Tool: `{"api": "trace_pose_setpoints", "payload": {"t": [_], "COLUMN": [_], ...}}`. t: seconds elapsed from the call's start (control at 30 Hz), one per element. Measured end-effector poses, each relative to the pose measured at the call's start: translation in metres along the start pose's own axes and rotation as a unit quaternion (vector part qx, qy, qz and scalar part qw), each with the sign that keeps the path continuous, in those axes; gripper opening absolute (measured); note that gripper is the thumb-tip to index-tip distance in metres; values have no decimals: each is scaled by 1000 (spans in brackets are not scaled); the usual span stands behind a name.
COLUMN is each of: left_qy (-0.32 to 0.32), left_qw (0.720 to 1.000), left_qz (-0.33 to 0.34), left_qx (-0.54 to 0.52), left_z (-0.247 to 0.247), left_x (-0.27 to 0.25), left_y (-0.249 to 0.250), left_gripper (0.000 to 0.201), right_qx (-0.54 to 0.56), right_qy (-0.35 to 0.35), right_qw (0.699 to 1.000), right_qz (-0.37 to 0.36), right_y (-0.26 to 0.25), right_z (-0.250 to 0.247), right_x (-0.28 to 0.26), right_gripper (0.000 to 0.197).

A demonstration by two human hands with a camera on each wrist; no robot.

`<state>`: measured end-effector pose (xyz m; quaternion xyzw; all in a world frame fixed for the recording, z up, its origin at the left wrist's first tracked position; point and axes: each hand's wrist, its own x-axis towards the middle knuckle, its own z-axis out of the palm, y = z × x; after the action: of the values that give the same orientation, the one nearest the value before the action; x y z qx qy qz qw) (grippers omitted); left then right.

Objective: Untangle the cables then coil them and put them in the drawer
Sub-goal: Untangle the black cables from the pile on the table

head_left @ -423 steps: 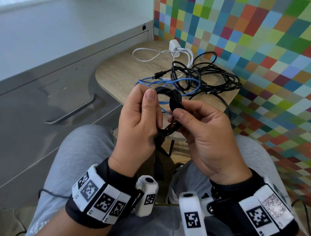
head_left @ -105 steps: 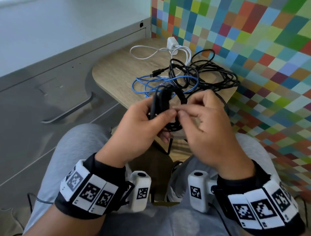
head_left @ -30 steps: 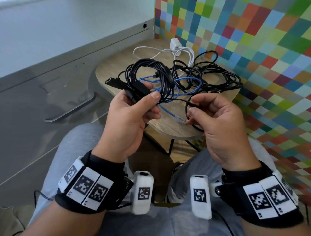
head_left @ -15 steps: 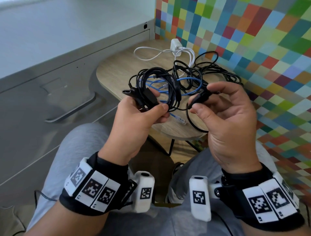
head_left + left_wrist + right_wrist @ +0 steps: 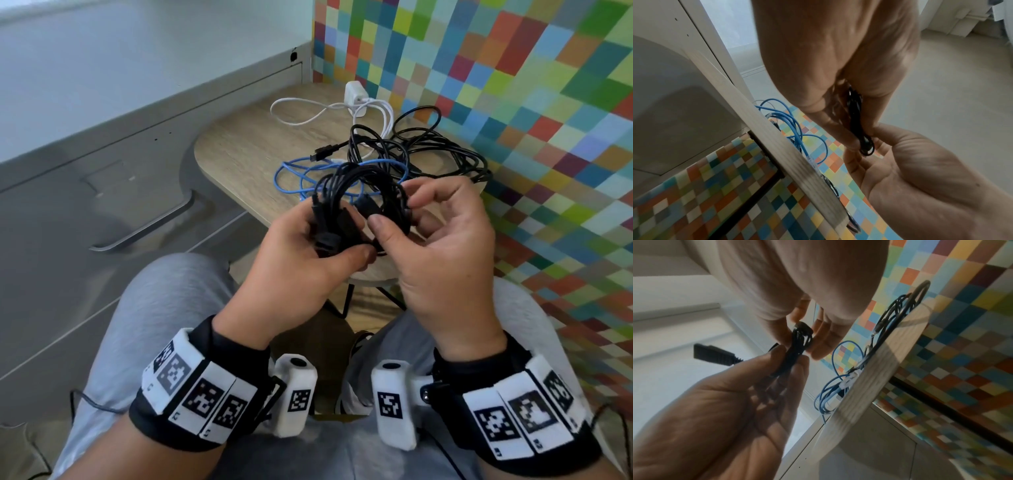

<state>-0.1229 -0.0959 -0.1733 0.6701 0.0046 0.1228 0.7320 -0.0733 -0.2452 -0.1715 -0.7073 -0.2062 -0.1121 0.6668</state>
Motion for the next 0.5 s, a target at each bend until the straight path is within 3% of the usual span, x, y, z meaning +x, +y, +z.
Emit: {"api": "trace_pose_setpoints", "payload": {"t": [0.07, 0.13, 0.23, 0.4, 0.5], "left_qy": [-33, -79, -98, -36, 18], "left_qw": [999, 997, 995, 998, 991], "left_qz": [14, 13, -9, -22, -64], "left_qx": [5, 12, -3, -39, -116], "left_z": [0, 2, 7, 2, 0], "left_x": [-3, -6, -7, -2, 2], "left_y": [0, 1, 1, -1, 0], "left_gripper": [22, 23, 27, 23, 13], "right_qx": [35, 21, -20, 5, 125], "right_qy": [-6, -19, -17, -51, -113], "right_qw": [999, 999, 999, 998, 983], "right_qz": [36, 43, 36, 30, 77], "right_y": [1, 1, -1, 3, 1], "right_z": [0, 1, -1, -9, -13], "right_x": [1, 1, 3, 5, 6], "right_gripper": [40, 44, 45, 12, 18]}}
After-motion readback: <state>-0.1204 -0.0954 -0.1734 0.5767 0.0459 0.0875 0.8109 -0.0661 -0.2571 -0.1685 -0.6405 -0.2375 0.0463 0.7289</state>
